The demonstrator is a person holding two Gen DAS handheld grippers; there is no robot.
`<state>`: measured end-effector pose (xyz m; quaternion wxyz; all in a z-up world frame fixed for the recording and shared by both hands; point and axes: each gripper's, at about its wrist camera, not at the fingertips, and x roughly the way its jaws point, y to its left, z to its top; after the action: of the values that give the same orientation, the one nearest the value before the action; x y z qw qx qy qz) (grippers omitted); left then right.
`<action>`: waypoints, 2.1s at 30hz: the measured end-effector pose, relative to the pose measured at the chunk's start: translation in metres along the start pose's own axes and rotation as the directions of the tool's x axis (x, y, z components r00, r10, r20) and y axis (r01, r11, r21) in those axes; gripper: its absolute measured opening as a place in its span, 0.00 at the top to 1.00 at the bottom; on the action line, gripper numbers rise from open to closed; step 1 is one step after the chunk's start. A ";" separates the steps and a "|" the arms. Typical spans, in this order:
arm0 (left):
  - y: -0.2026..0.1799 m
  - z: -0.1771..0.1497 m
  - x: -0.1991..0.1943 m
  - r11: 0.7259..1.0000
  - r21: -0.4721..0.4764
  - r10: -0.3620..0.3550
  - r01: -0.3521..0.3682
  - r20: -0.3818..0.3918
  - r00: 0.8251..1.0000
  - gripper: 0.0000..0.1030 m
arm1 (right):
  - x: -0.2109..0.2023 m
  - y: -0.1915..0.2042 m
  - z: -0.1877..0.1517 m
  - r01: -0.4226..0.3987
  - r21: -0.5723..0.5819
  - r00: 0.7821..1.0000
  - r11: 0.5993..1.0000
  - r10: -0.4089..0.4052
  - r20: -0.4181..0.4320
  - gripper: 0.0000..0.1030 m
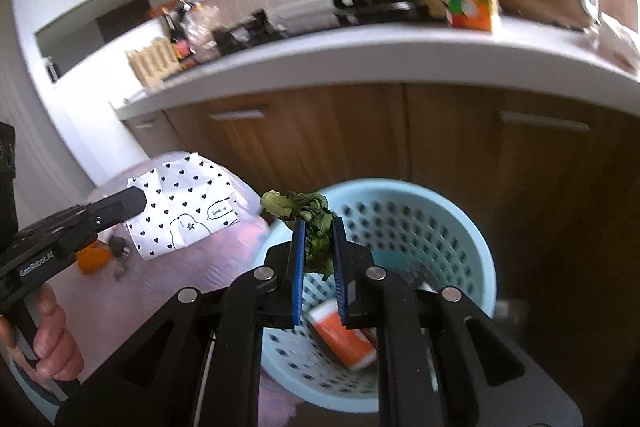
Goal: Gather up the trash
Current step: 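Carry the paper and vegetable over the blue basket and open both grippers, then move both grippers back toward the orange peels on the table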
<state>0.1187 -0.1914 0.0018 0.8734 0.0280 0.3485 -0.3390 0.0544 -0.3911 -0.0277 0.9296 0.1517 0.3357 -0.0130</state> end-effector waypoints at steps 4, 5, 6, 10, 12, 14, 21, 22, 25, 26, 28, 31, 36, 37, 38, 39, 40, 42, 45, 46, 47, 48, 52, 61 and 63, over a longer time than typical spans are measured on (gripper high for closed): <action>-0.012 -0.005 0.023 1.000 0.019 0.000 0.001 -0.041 0.999 0.95 | 0.008 -0.008 -0.006 0.035 0.011 0.999 0.999 -0.034 -0.033 0.89; -0.014 -0.005 0.027 1.000 0.019 0.001 0.000 -0.047 0.999 0.95 | 0.011 -0.011 -0.007 0.039 0.019 0.998 0.999 -0.038 -0.043 0.89; -0.013 -0.005 0.030 1.000 0.018 0.000 0.001 -0.051 0.999 0.94 | 0.012 -0.014 -0.007 0.042 0.024 0.998 0.999 -0.041 -0.049 0.89; -0.014 -0.008 0.039 1.000 0.026 0.015 -0.014 -0.070 0.997 0.64 | 0.021 -0.019 -0.009 0.054 0.040 0.996 0.998 -0.051 -0.079 0.89; -0.011 -0.011 0.039 0.999 0.022 0.033 -0.032 -0.063 0.997 0.61 | 0.024 -0.020 -0.010 0.056 0.046 0.995 0.997 -0.052 -0.090 0.88; -0.005 -0.012 0.037 0.999 0.009 0.034 -0.034 -0.066 0.997 0.61 | 0.026 -0.020 -0.011 0.061 0.045 0.994 0.997 -0.057 -0.094 0.84; 0.023 -0.015 0.016 0.997 -0.049 0.055 -0.057 -0.043 0.998 0.59 | 0.021 -0.004 -0.008 0.033 0.027 0.997 0.999 -0.031 -0.068 0.68; 0.027 -0.015 0.013 0.997 -0.056 0.057 -0.059 -0.038 0.998 0.59 | 0.020 0.000 -0.006 0.027 0.021 0.998 0.999 -0.026 -0.061 0.63; 0.040 -0.016 -0.001 0.994 -0.083 0.066 -0.067 -0.018 0.998 0.59 | 0.015 0.017 0.000 0.005 -0.004 0.999 1.000 -0.005 -0.037 0.60; 0.044 -0.016 -0.006 0.993 -0.090 0.069 -0.070 -0.012 0.998 0.59 | 0.013 0.023 0.002 -0.005 -0.013 1.000 1.000 0.004 -0.029 0.60; 0.054 -0.017 -0.018 0.991 -0.108 0.082 -0.080 0.006 0.997 0.59 | 0.010 0.038 0.006 -0.031 -0.030 0.999 0.999 0.030 -0.015 0.60; 0.067 -0.016 -0.032 0.987 -0.129 0.098 -0.094 0.026 0.995 0.59 | 0.008 0.057 0.010 -0.065 -0.061 0.998 0.996 0.065 -0.004 0.60; 0.097 -0.018 -0.066 0.977 -0.170 0.143 -0.130 0.069 0.987 0.59 | 0.008 0.095 0.015 -0.121 -0.110 0.993 0.987 0.121 -0.002 0.60; 0.101 -0.019 -0.071 0.975 -0.177 0.150 -0.135 0.075 0.986 0.59 | 0.009 0.100 0.015 -0.130 -0.116 0.991 0.985 0.131 -0.003 0.60; 0.109 -0.020 -0.079 0.971 -0.189 0.162 -0.144 0.083 0.983 0.59 | 0.010 0.108 0.016 -0.145 -0.122 0.989 0.982 0.146 -0.006 0.60; 0.115 -0.021 -0.086 0.968 -0.200 0.174 -0.153 0.090 0.981 0.59 | 0.011 0.114 0.017 -0.161 -0.127 0.987 0.979 0.161 -0.008 0.60; 0.123 -0.024 -0.093 0.964 -0.211 0.185 -0.162 0.096 0.978 0.58 | 0.012 0.120 0.017 -0.177 -0.132 0.984 0.975 0.177 -0.010 0.60; 0.135 -0.027 -0.104 0.957 -0.230 0.206 -0.178 0.104 0.973 0.56 | 0.012 0.135 0.016 -0.201 -0.150 0.979 0.968 0.202 -0.010 0.60; 0.156 -0.035 -0.122 0.943 -0.267 0.235 -0.198 0.112 0.966 0.56 | 0.014 0.160 0.015 -0.231 -0.185 0.972 0.955 0.234 -0.010 0.60; 0.161 -0.037 -0.126 0.941 -0.273 0.240 -0.202 0.115 0.964 0.56 | 0.014 0.166 0.015 -0.240 -0.191 0.970 0.952 0.243 -0.010 0.60; 0.169 -0.040 -0.133 0.935 -0.286 0.250 -0.209 0.117 0.961 0.56 | 0.014 0.172 0.014 -0.249 -0.198 0.968 0.948 0.252 -0.010 0.60; 0.174 -0.041 -0.136 0.933 -0.292 0.255 -0.212 0.117 0.960 0.56 | 0.015 0.180 0.014 -0.261 -0.207 0.964 0.943 0.264 -0.011 0.60; 0.201 -0.052 -0.156 0.916 -0.325 0.287 -0.235 0.121 0.950 0.56 | 0.020 0.204 0.011 -0.295 -0.229 0.954 0.928 0.298 -0.021 0.60; 0.268 -0.077 -0.168 0.879 -0.404 0.301 -0.251 0.062 0.952 0.52 | 0.041 0.264 -0.005 -0.371 -0.285 0.928 0.884 0.364 -0.077 0.60; 0.277 -0.082 -0.160 0.880 -0.404 0.288 -0.251 0.033 0.957 0.52 | 0.047 0.278 -0.010 -0.385 -0.302 0.923 0.872 0.373 -0.097 0.60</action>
<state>0.1560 0.1364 -0.0116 0.9147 -0.1163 0.3618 -0.1375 0.1196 -0.1197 0.0111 0.9201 0.0645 0.3136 0.2257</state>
